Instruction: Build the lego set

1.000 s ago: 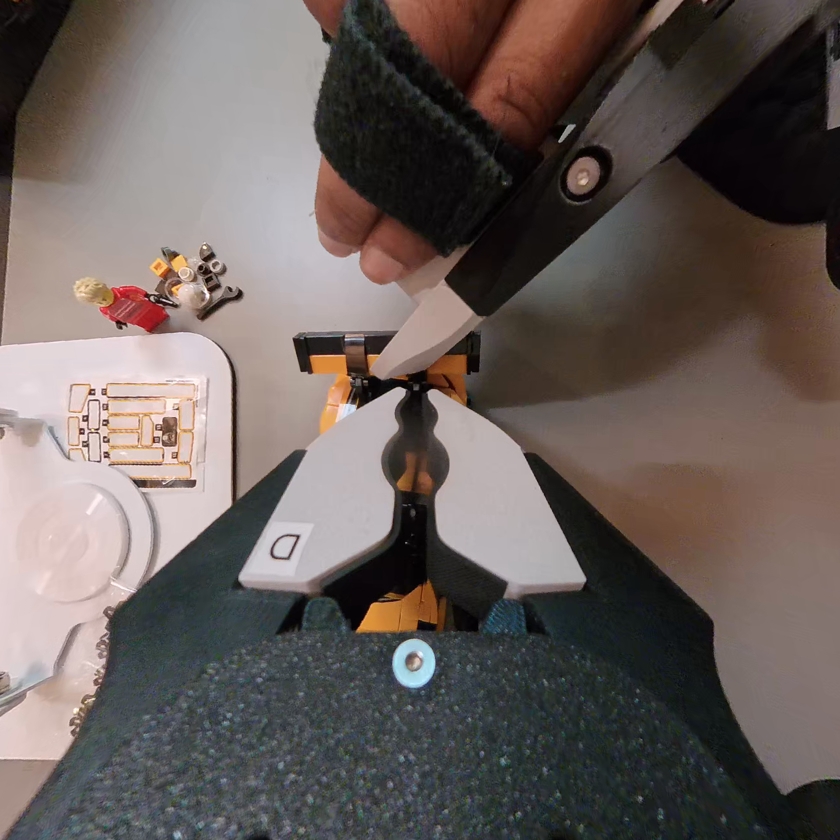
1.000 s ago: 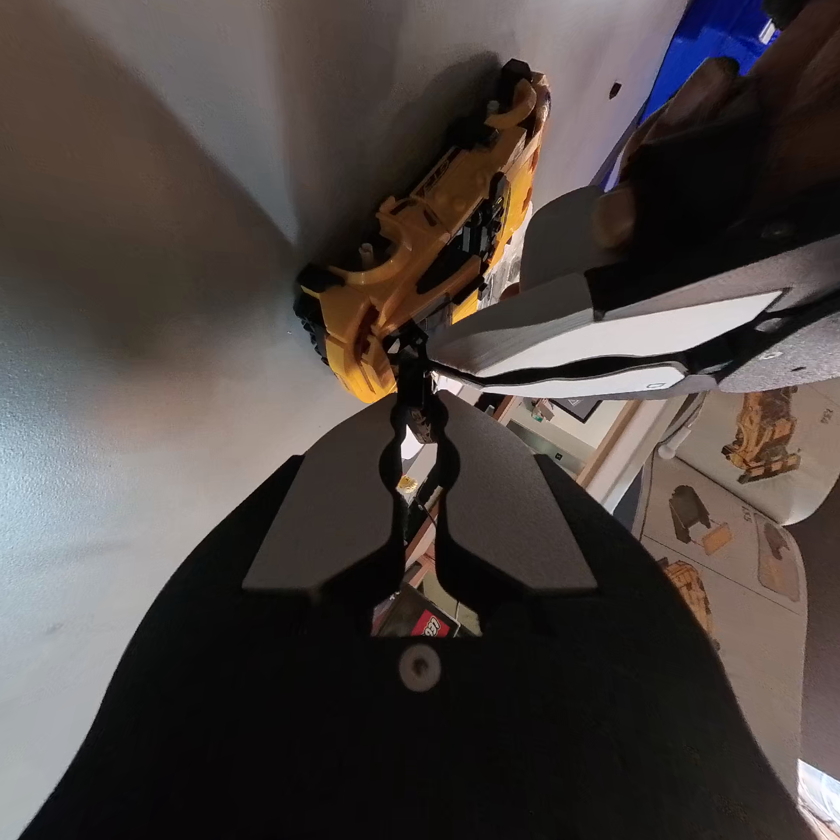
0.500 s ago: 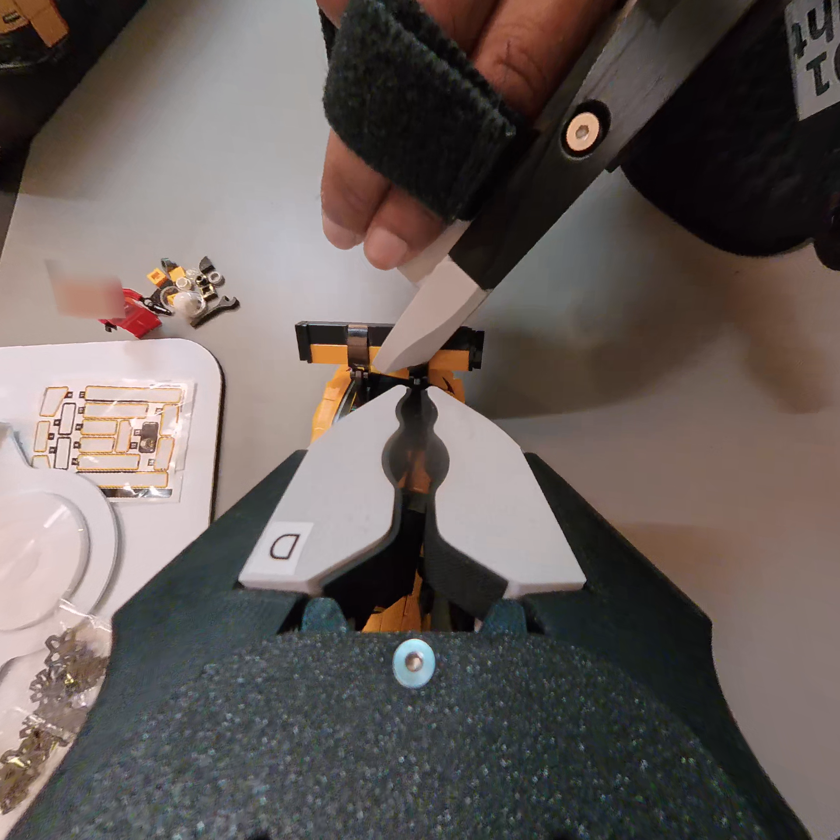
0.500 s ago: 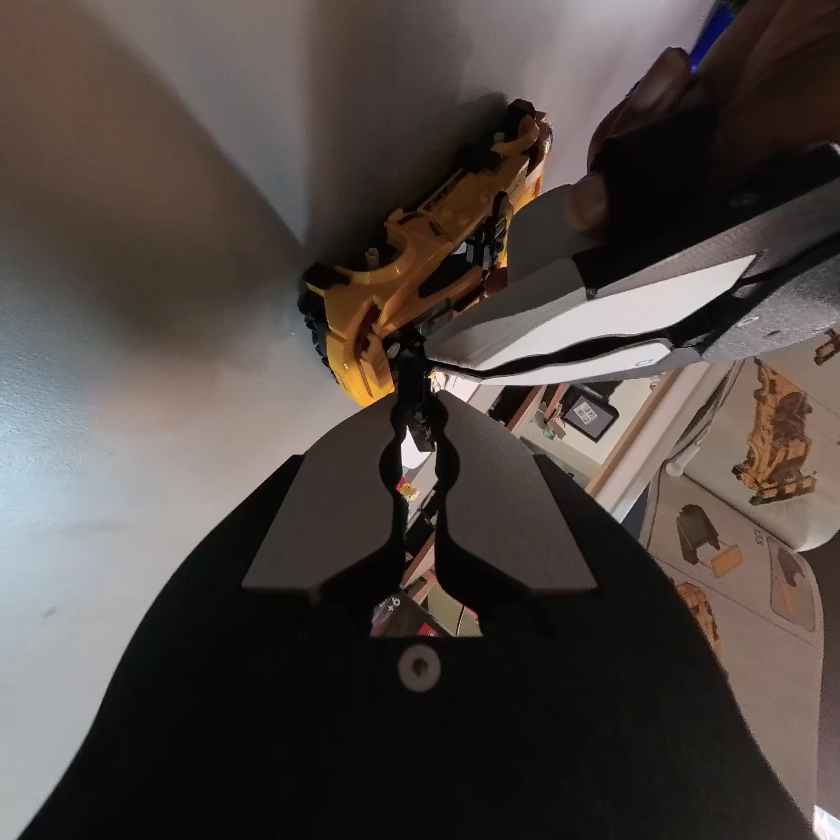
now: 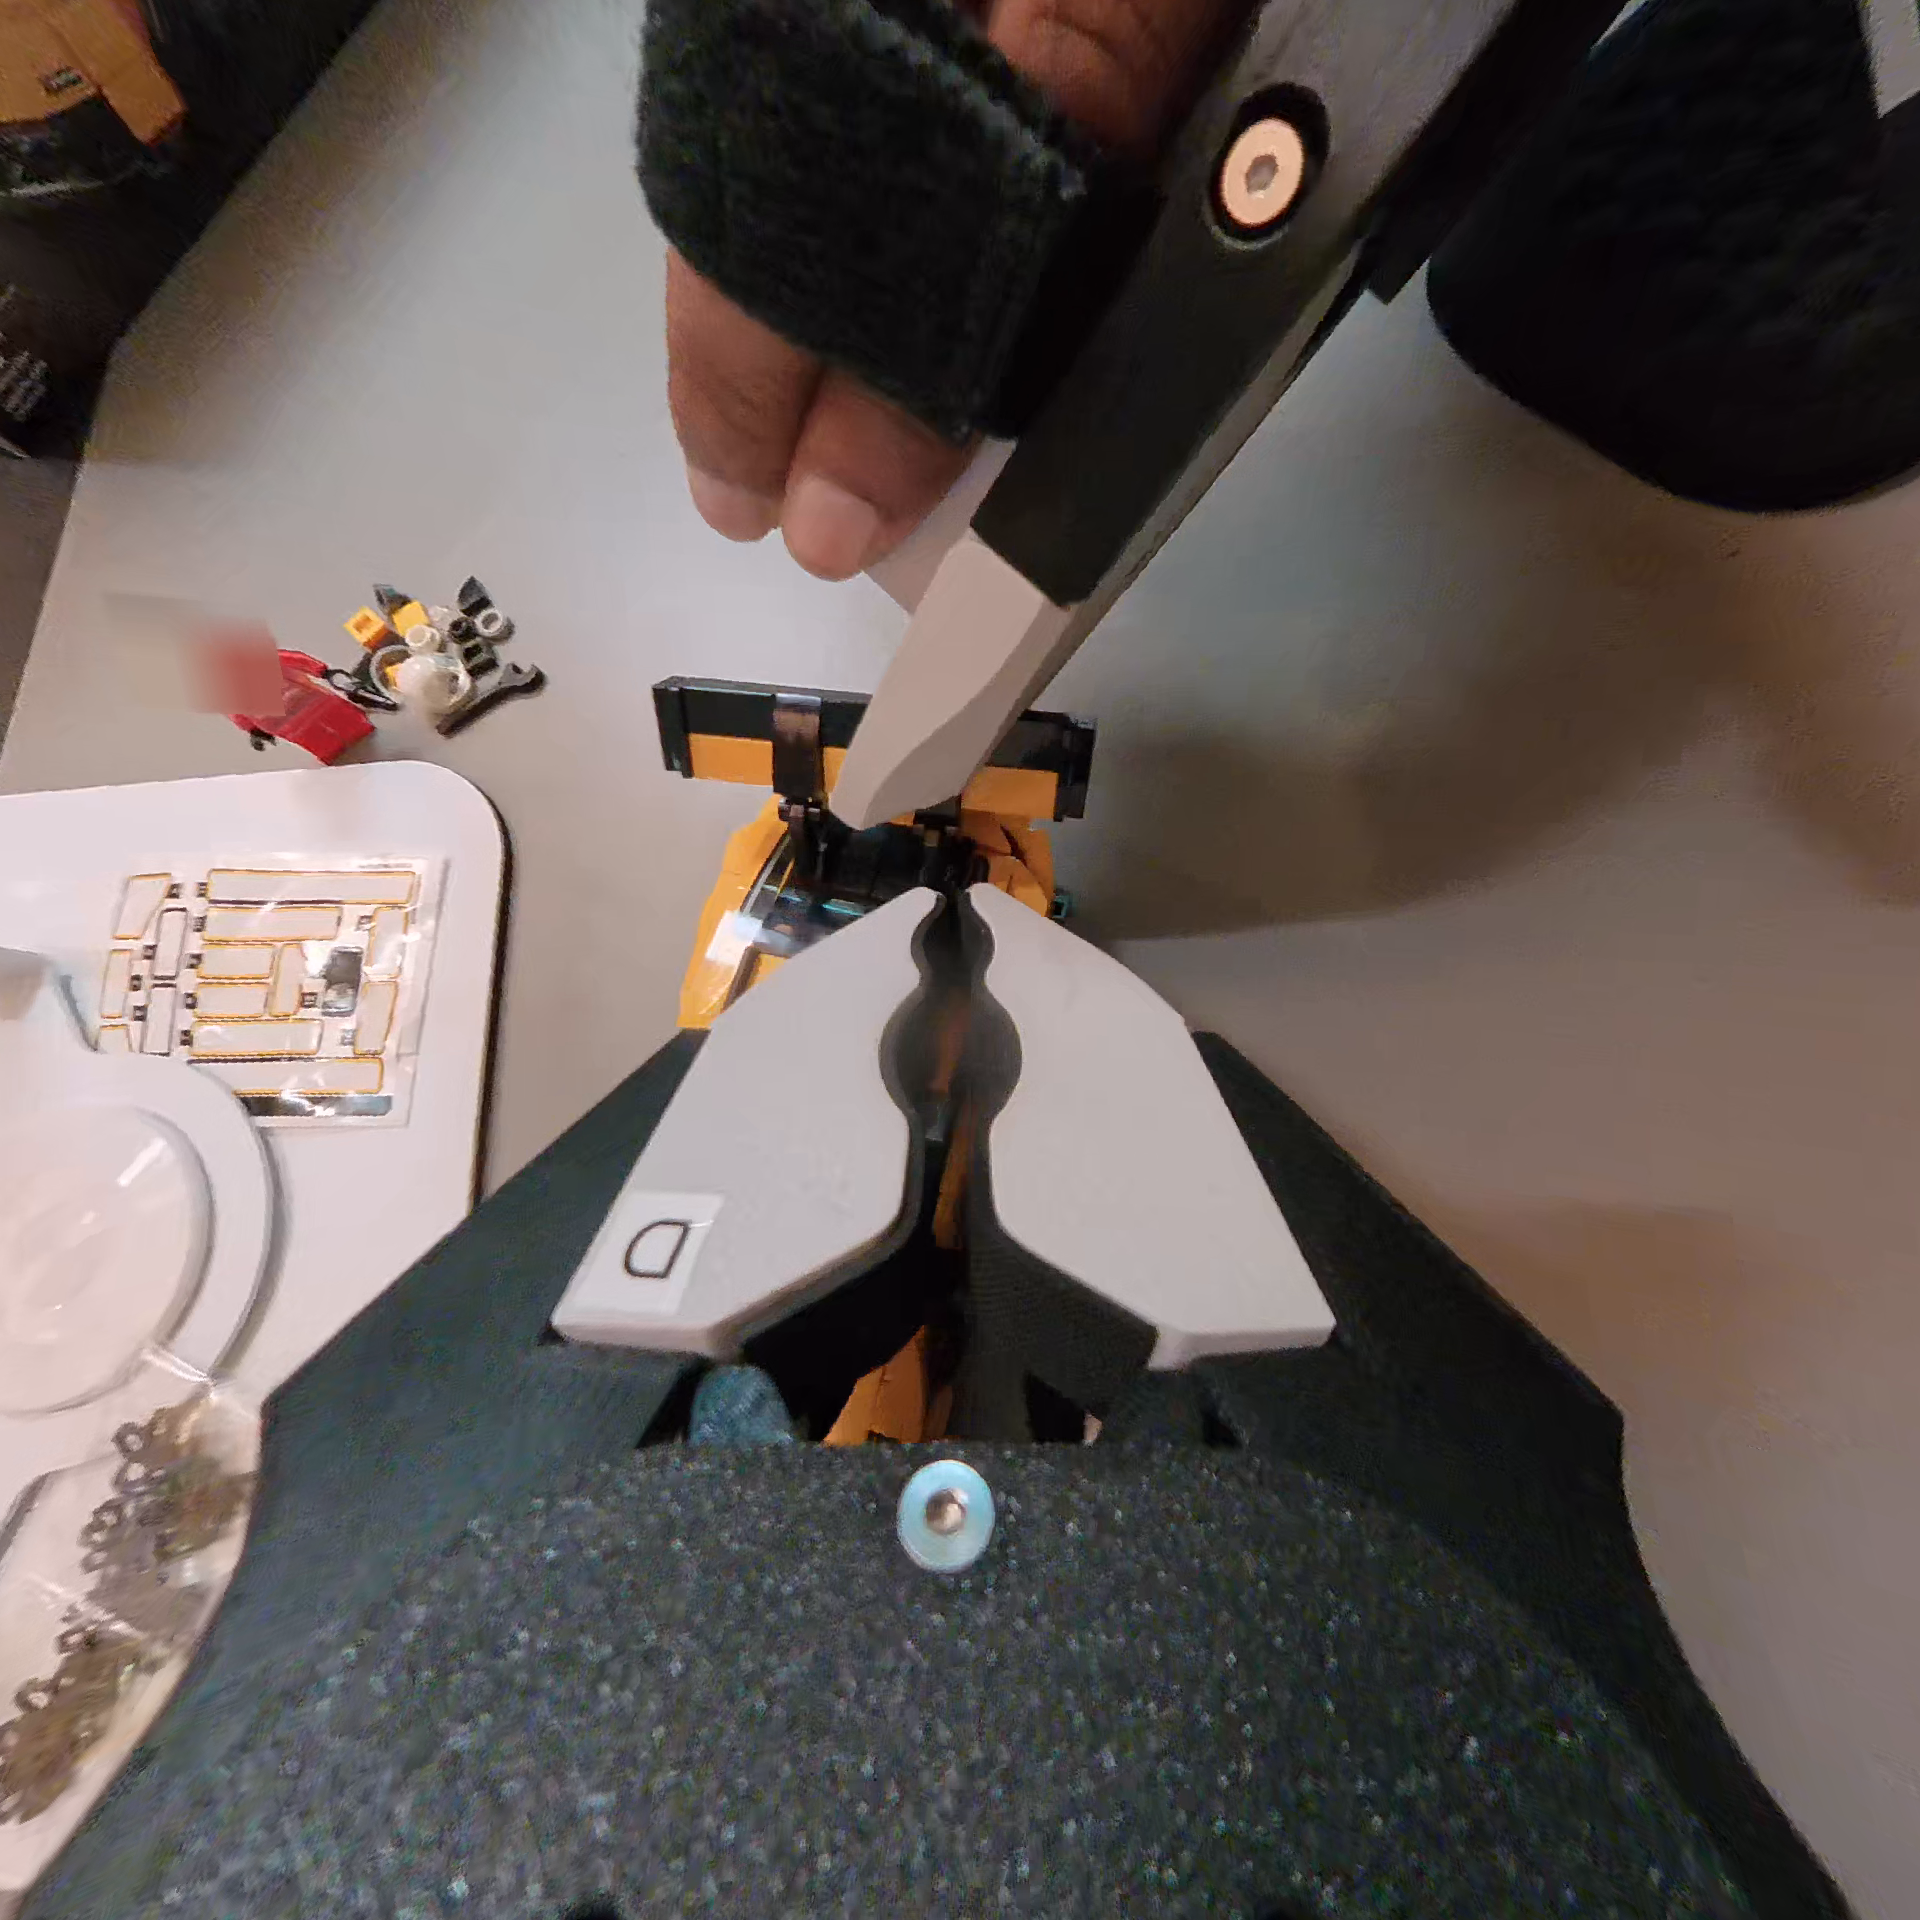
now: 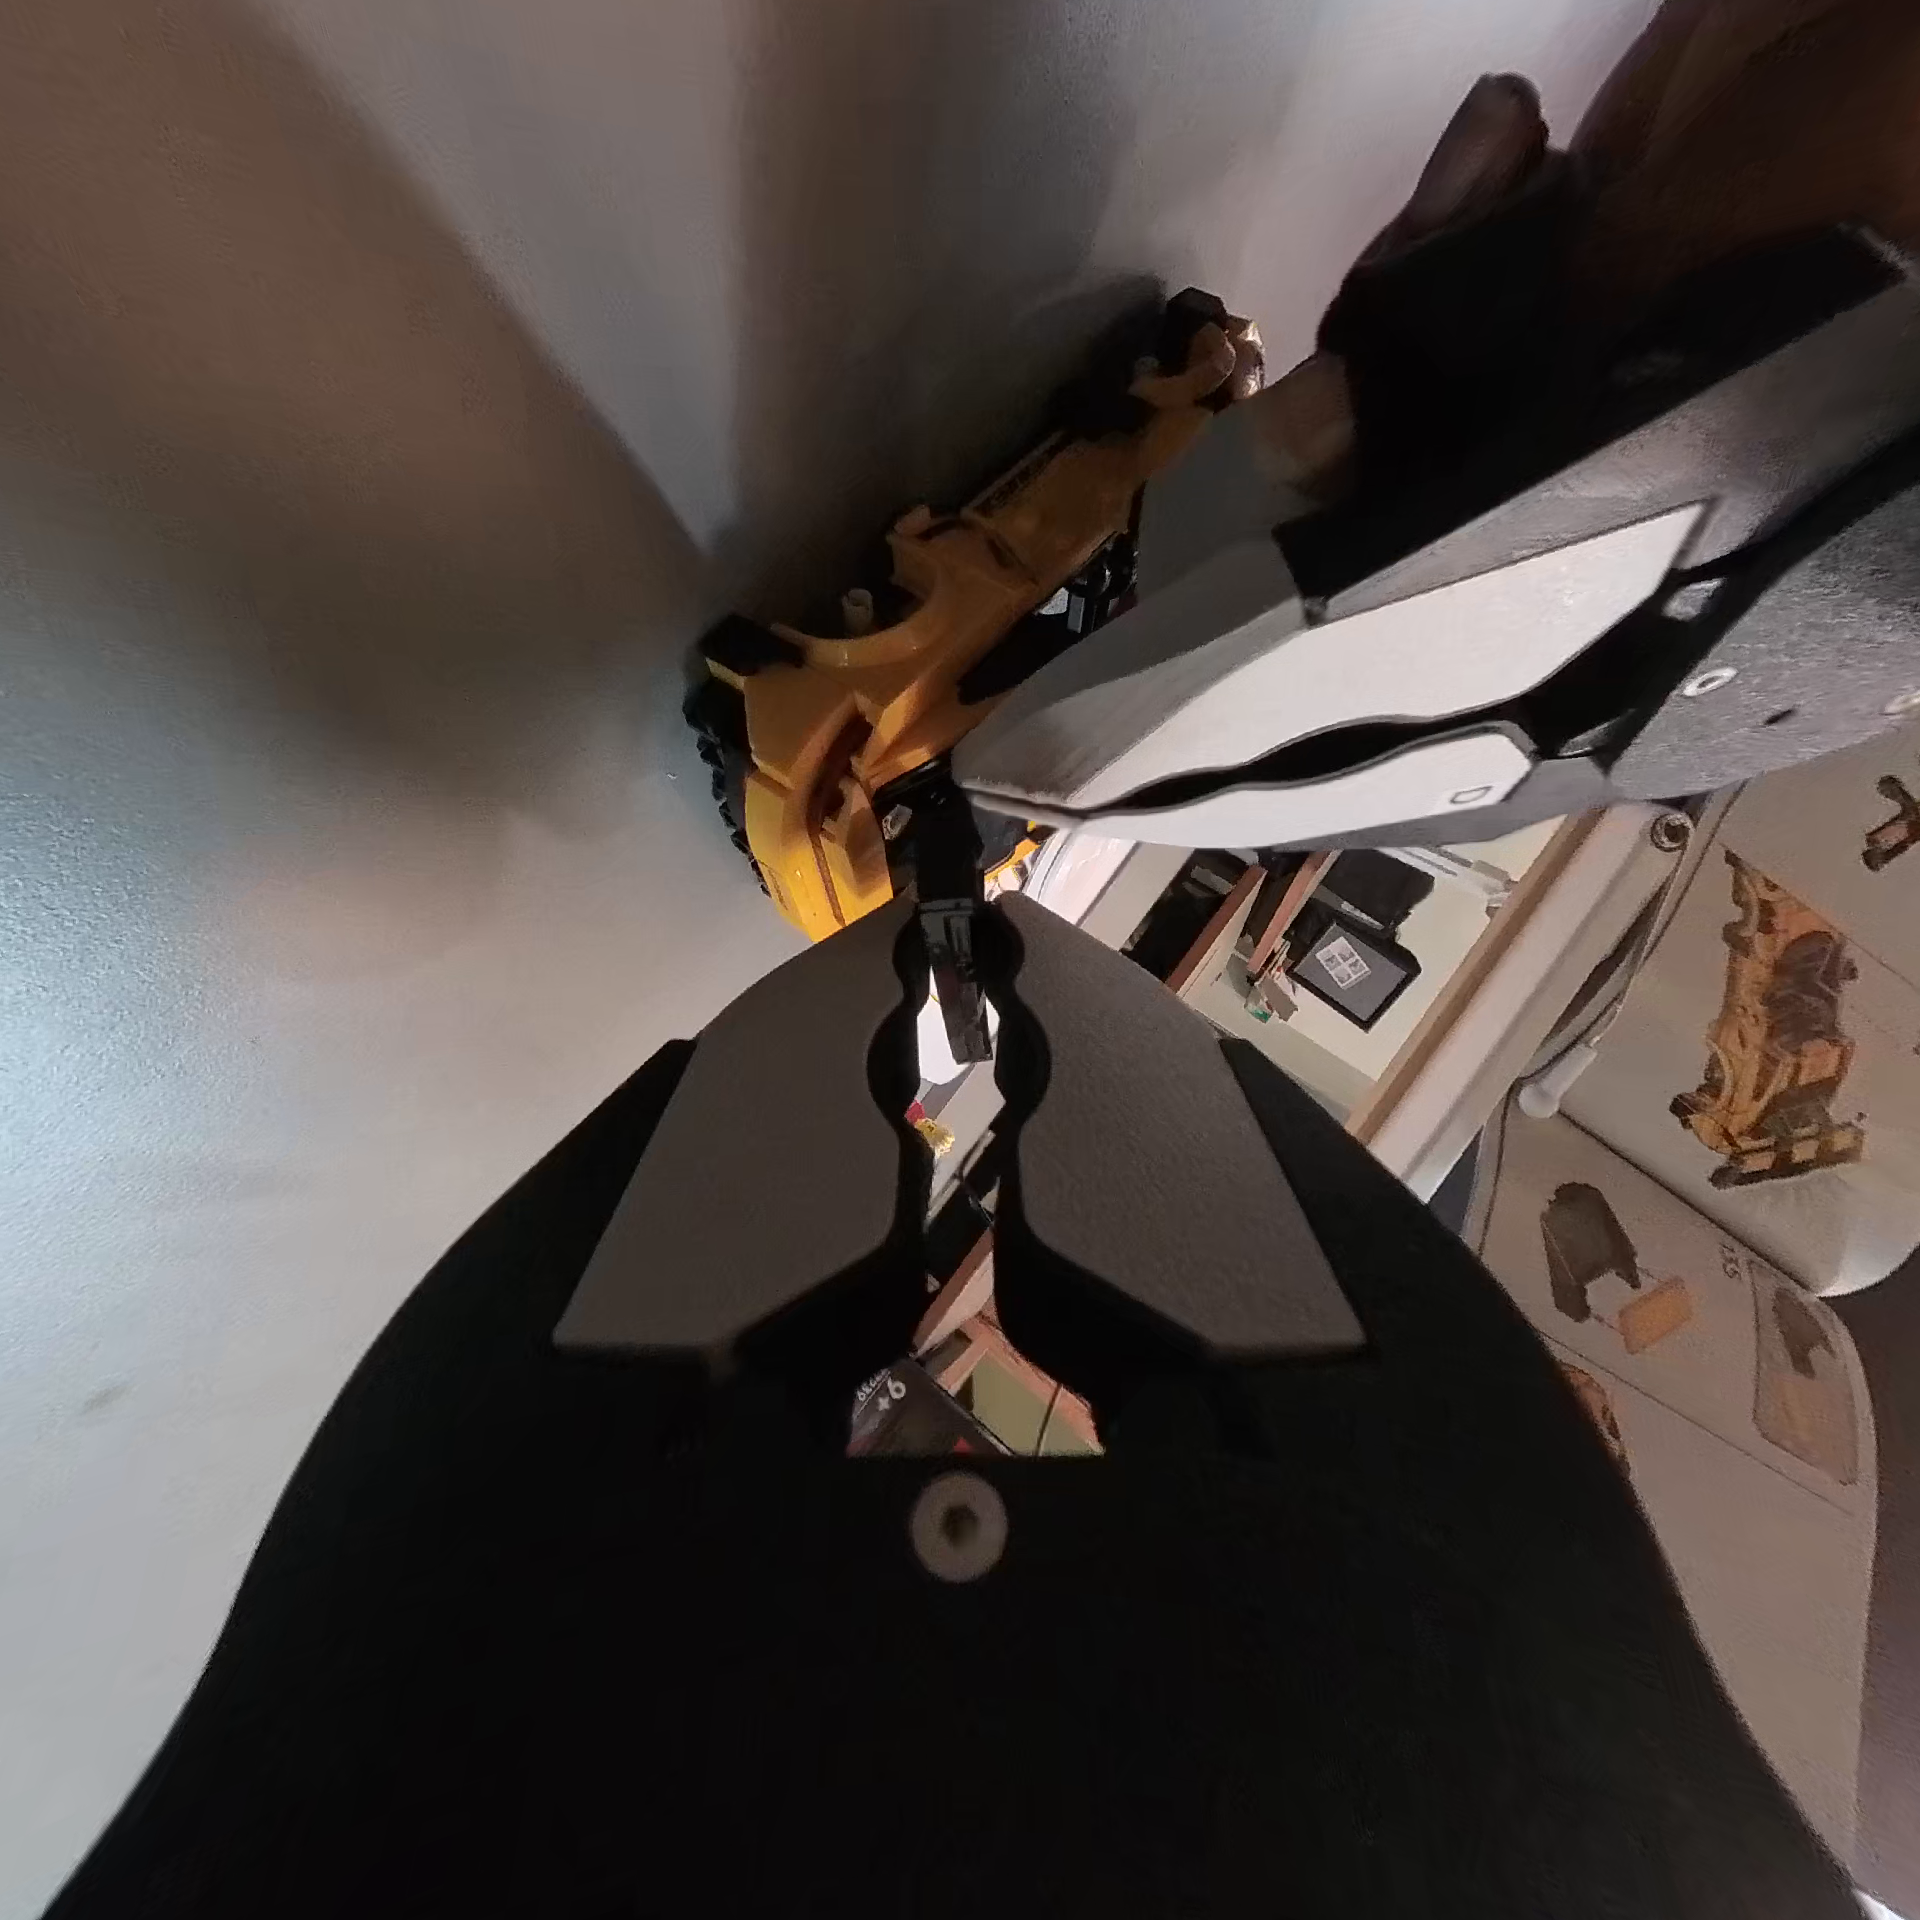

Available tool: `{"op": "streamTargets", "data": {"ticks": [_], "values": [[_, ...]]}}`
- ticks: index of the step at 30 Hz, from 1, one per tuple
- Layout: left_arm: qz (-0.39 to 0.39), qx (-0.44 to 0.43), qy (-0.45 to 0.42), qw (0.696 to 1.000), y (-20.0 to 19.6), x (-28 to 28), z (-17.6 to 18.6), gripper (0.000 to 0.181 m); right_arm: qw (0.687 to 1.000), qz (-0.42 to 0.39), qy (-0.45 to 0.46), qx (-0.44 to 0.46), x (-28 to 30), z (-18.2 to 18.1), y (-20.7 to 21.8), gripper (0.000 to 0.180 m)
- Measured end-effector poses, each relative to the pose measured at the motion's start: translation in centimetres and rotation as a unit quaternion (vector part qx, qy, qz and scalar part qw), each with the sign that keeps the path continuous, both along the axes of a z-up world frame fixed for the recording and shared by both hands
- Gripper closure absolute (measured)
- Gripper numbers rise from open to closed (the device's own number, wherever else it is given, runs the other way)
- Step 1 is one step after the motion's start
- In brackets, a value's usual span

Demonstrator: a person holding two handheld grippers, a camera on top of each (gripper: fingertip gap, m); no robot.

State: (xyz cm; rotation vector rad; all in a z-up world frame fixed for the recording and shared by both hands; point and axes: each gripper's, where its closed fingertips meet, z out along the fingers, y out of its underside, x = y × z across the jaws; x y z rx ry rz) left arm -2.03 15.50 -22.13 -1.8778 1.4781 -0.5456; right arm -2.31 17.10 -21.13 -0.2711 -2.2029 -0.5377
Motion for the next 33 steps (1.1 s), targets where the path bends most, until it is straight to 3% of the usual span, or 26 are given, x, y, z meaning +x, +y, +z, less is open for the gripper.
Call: {"op": "streamTargets", "data": {"ticks": [9, 14, 22, 27, 33], "values": [[0.007, 0.011, -0.016, 1.0, 0.0, 0.2, 1.2, 0.167, 1.0, 0.007, 0.003, 0.004, 0.0, 0.1, 0.0, 0.171], [0.01, 0.026, 0.004, 1.0, 0.5, 0.7, 0.7, 0.173, 1.0, 0.011, 0.008, 0.005, 0.0, 0.1, -0.1, 0.171], [0.024, 0.001, -0.013, 1.0, 0.4, 0.7, 0.7, 0.175, 0.999, -0.012, 0.026, -0.019, 0.1, 0.1, 0.4, 0.161], [0.026, -0.03, -0.048, 0.998, 0.2, 0.3, 1.8, 0.165, 0.999, -0.009, 0.043, -0.028, 0.5, 0.5, 0.4, 0.161], [0.033, 0.009, 0.017, 0.999, 2.5, -0.9, 1.5, 0.171, 0.998, 0.015, 0.058, -0.016, 0.4, 0.6, -0.1, 0.165]]}}
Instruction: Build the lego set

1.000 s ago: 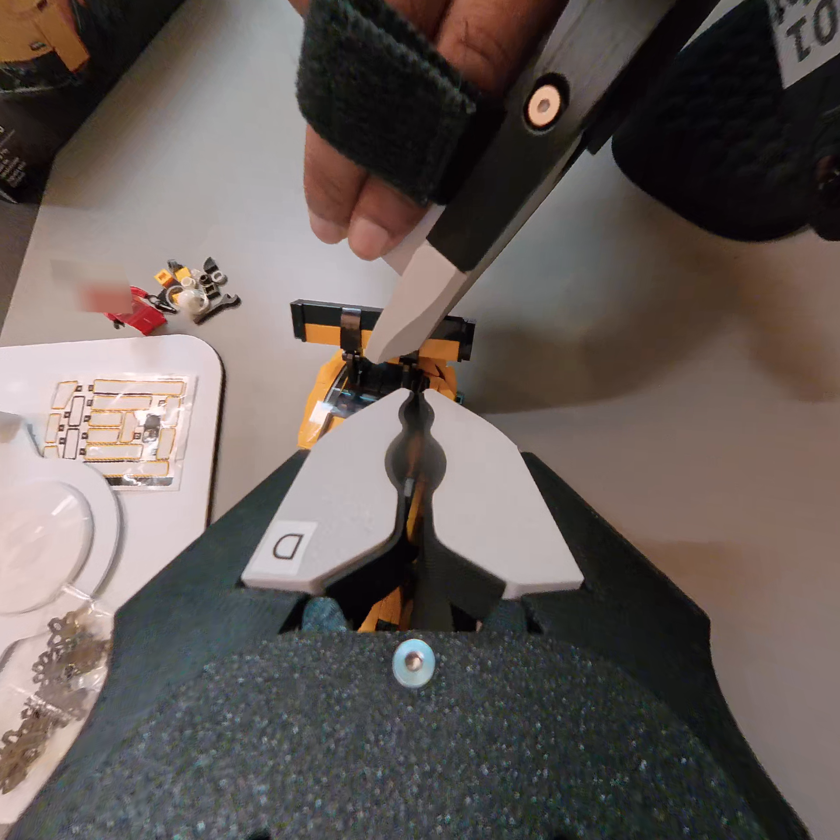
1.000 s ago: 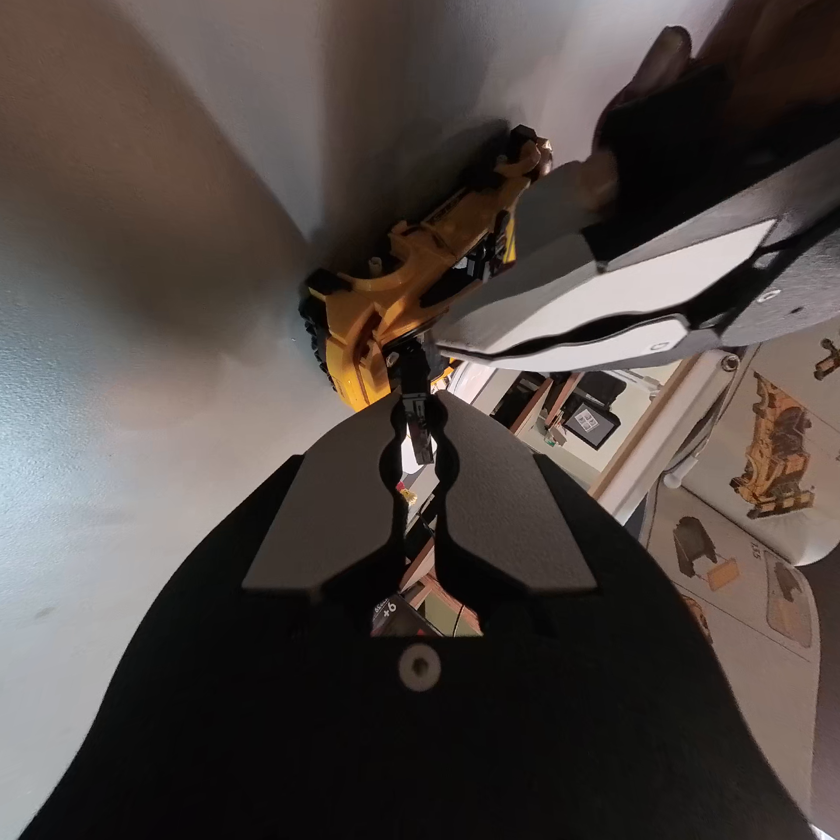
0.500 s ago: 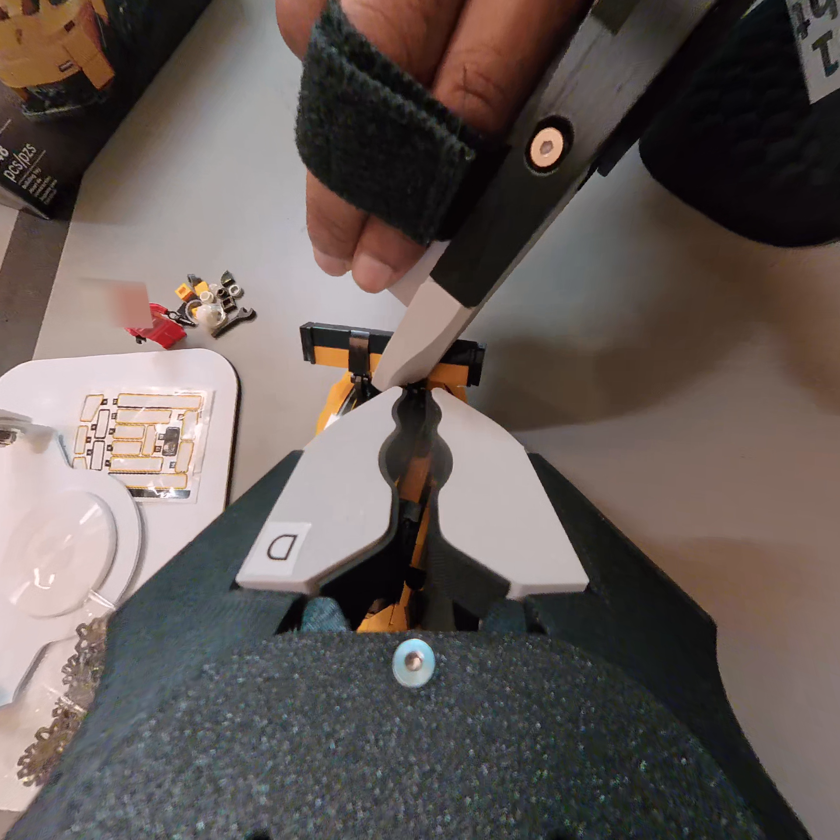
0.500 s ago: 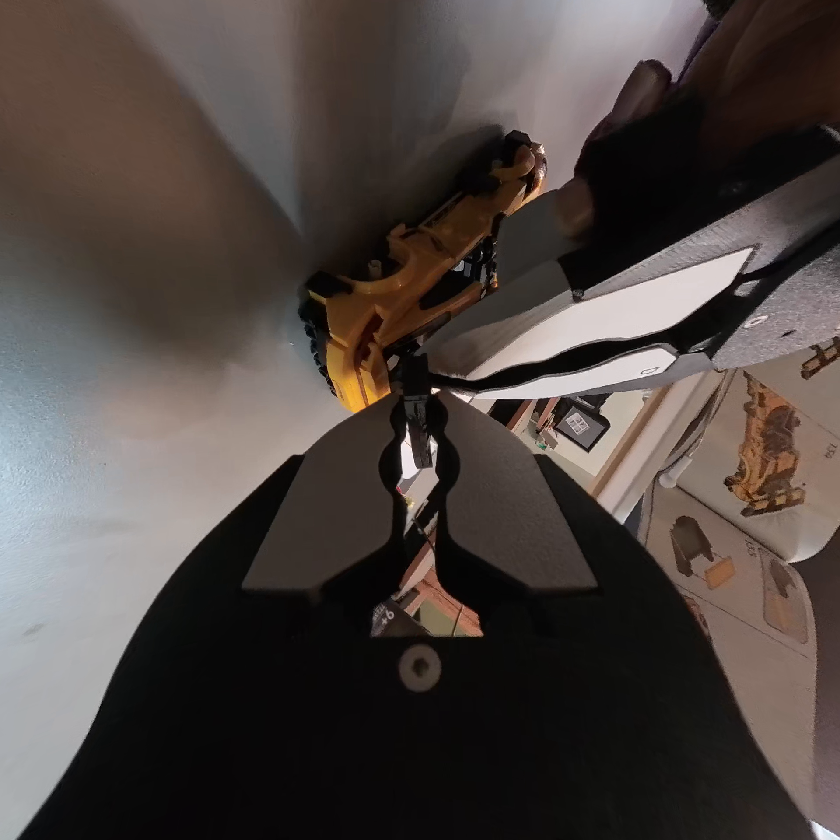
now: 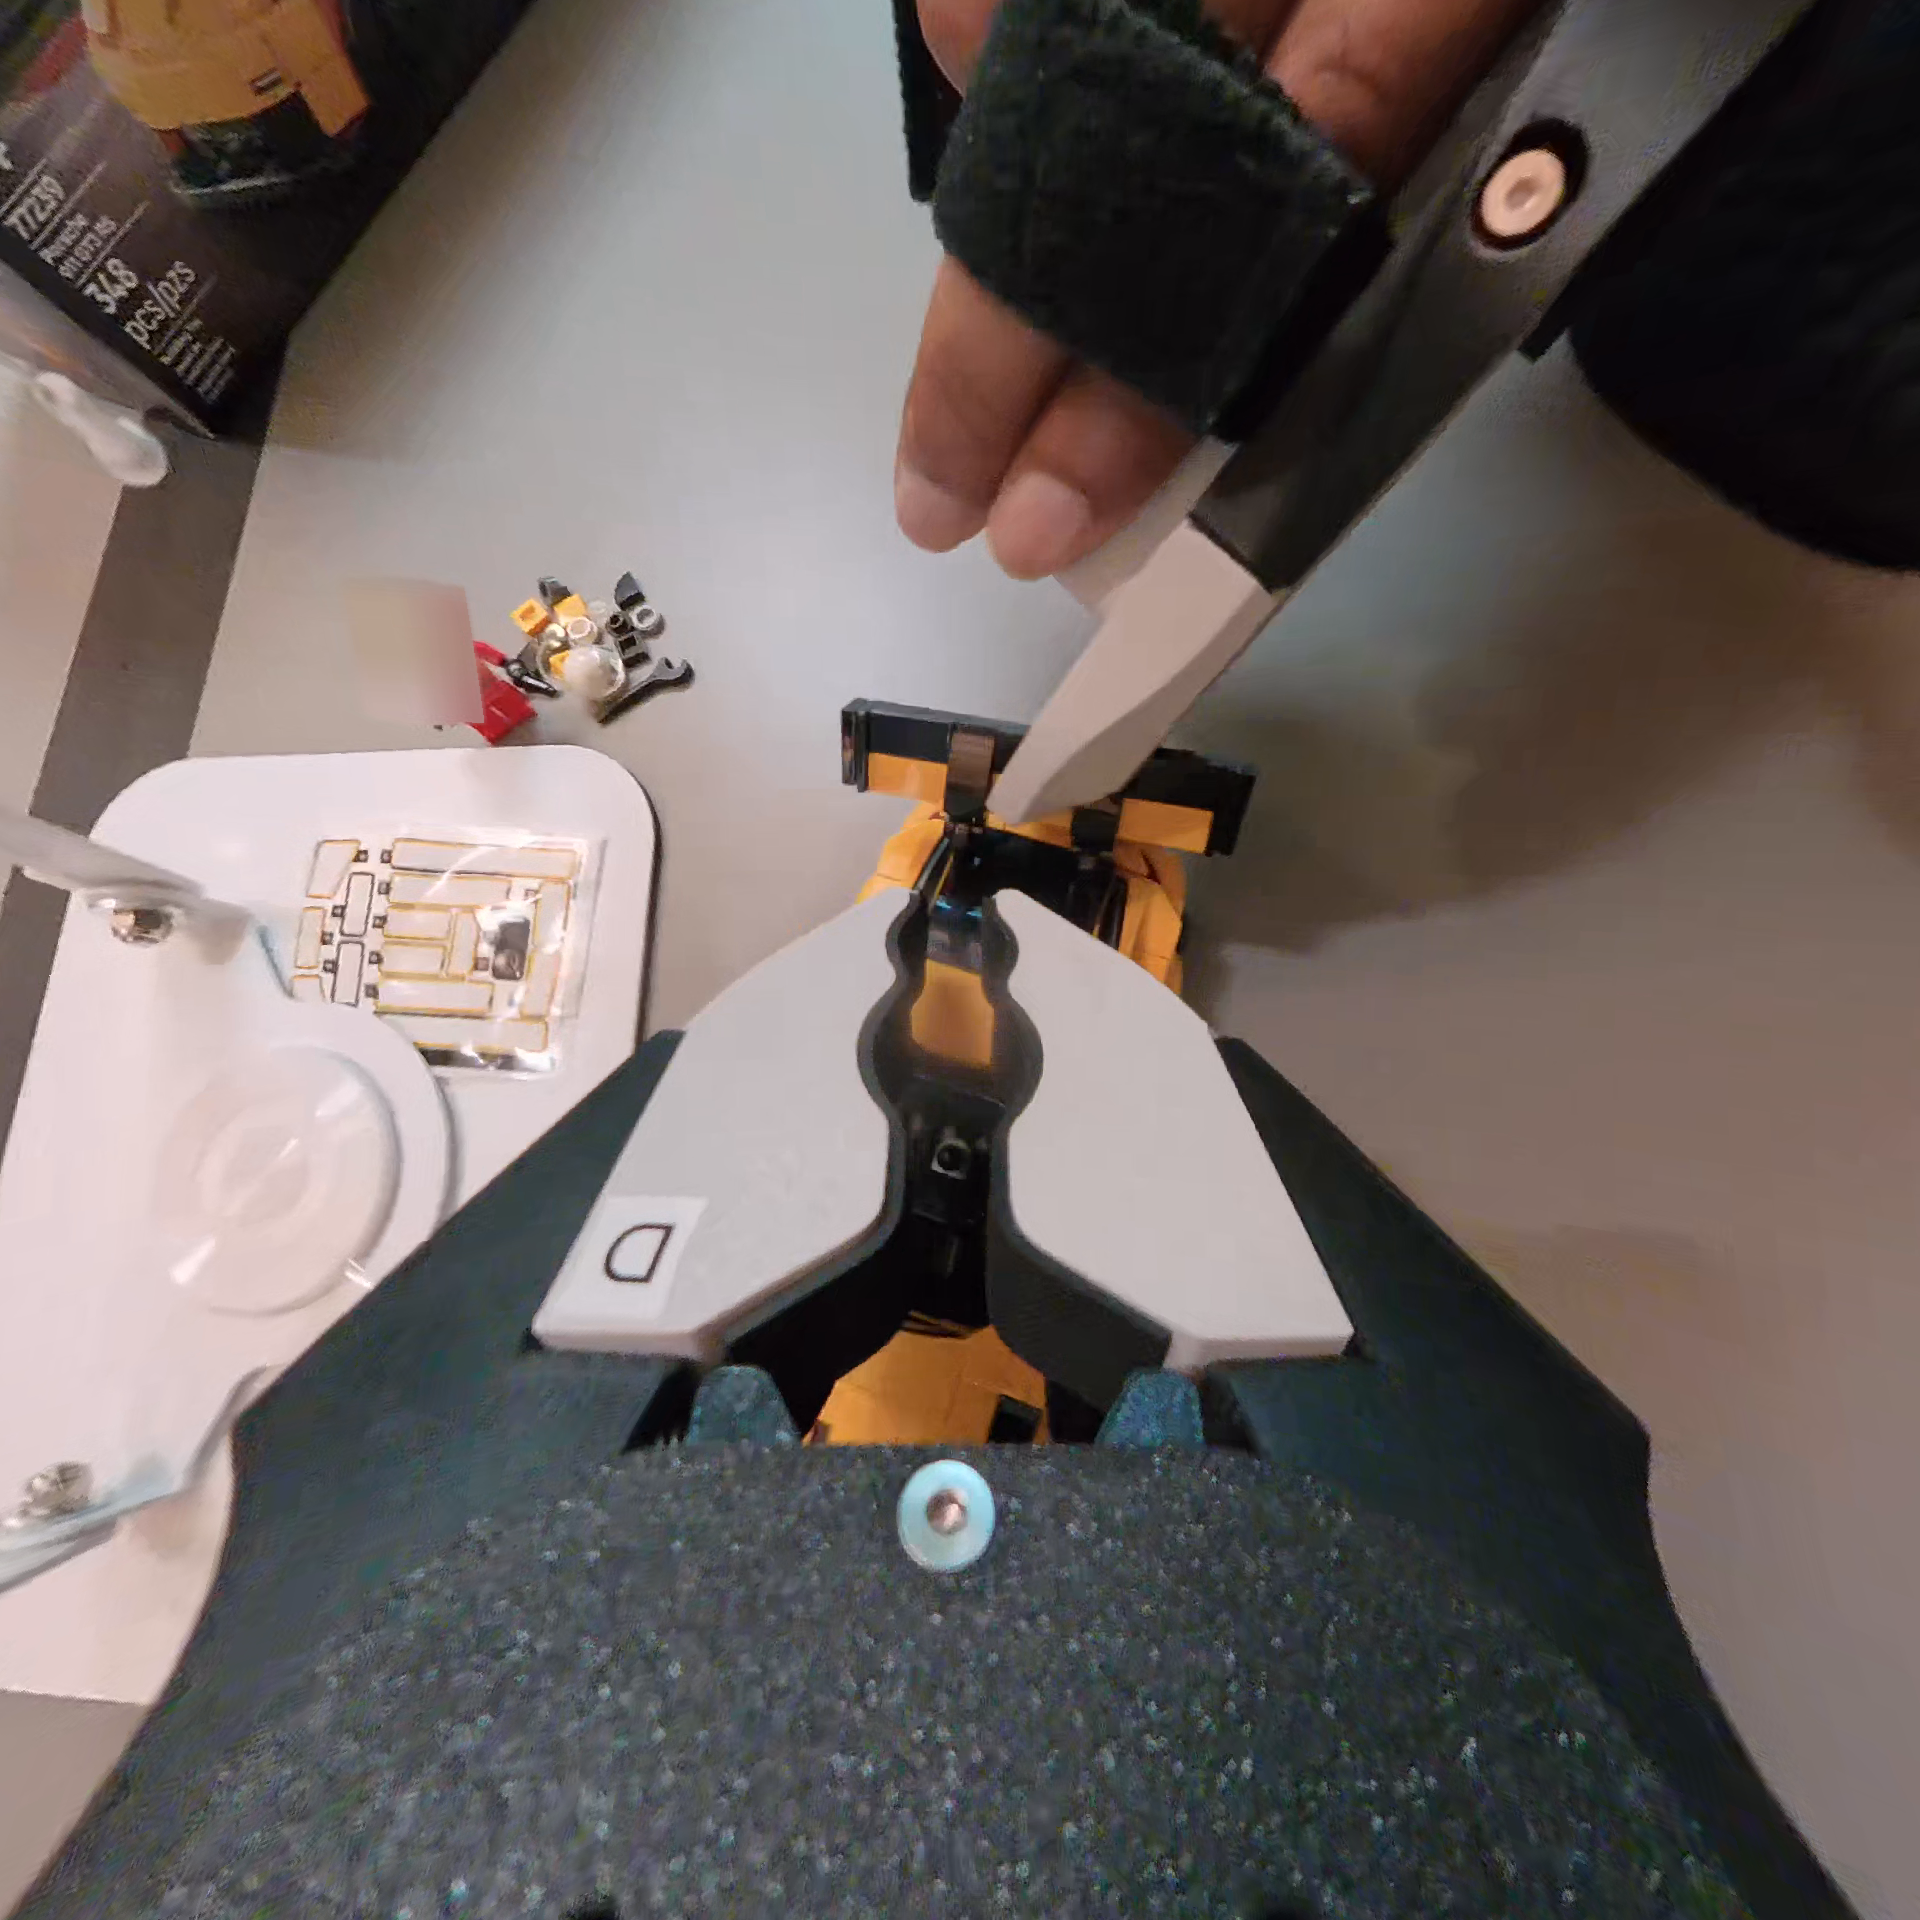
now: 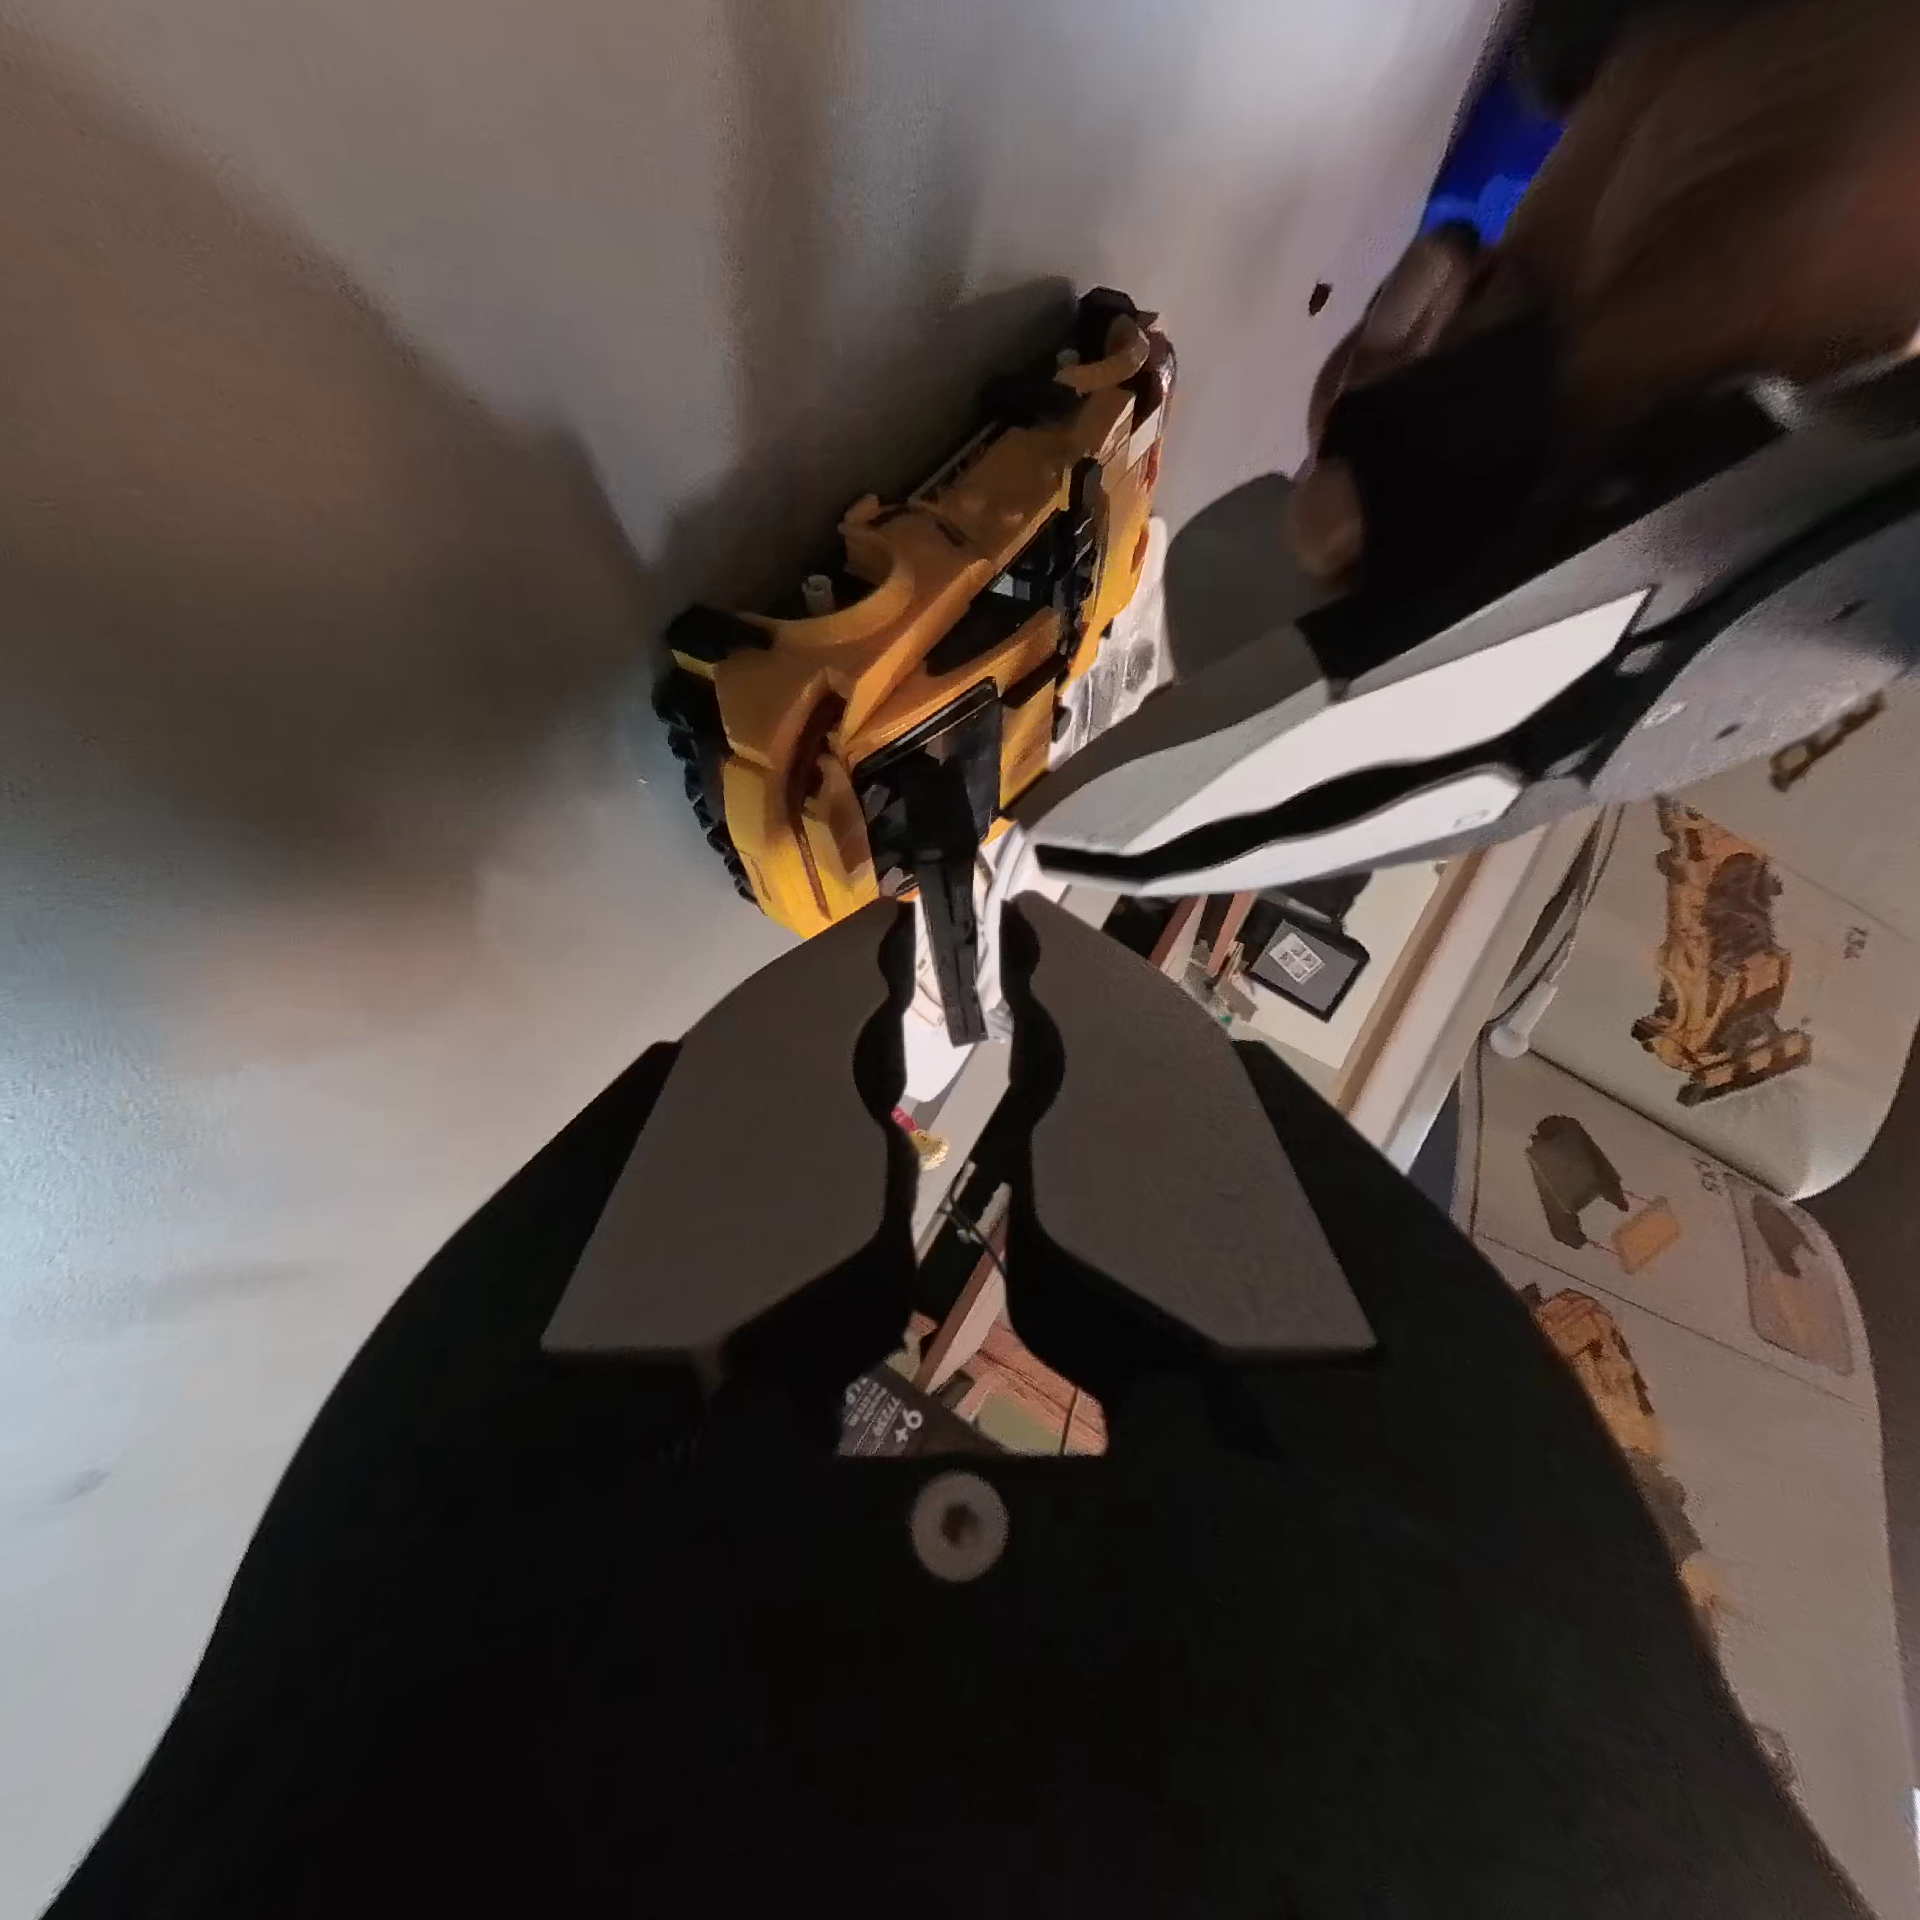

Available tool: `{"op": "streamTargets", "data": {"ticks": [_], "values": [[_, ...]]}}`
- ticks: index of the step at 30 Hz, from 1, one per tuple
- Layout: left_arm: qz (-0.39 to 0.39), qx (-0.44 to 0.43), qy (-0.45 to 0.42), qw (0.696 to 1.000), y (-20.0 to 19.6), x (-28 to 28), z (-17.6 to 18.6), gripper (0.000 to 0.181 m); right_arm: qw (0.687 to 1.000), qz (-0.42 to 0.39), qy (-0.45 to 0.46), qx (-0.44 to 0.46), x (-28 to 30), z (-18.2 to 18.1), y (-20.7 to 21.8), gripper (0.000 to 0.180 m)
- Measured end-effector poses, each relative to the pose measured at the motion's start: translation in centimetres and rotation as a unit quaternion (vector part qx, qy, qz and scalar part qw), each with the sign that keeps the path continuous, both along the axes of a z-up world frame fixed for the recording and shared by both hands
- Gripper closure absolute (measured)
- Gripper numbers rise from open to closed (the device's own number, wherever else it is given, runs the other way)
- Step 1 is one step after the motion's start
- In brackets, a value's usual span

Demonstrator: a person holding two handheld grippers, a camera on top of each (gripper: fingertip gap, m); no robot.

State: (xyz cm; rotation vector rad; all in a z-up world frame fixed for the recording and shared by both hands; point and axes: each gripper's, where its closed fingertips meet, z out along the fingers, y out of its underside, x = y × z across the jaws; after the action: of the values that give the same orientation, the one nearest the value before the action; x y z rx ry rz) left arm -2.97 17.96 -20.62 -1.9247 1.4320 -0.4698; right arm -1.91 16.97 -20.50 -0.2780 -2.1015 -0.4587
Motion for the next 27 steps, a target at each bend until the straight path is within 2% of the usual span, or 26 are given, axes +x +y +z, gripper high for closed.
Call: {"op": "streamTargets", "data": {"ticks": [7, 16, 27], "values": [[-0.056, -0.037, 0.057, 0.996, 0.5, 1.4, -0.7, 0.175, 1.0, 0.0, -0.001, -0.002, 0.1, -0.1, 0.0, 0.169], [-0.071, -0.073, 0.045, 0.994, 0.1, 1.4, -0.7, 0.174, 1.0, 0.008, -0.004, -0.004, 0.2, -0.2, -0.1, 0.171], [-0.078, -0.066, 0.05, 0.994, 0.2, 1.3, -0.9, 0.176, 1.0, 0.009, -0.009, -0.008, 0.3, -0.2, -0.2, 0.171]]}}
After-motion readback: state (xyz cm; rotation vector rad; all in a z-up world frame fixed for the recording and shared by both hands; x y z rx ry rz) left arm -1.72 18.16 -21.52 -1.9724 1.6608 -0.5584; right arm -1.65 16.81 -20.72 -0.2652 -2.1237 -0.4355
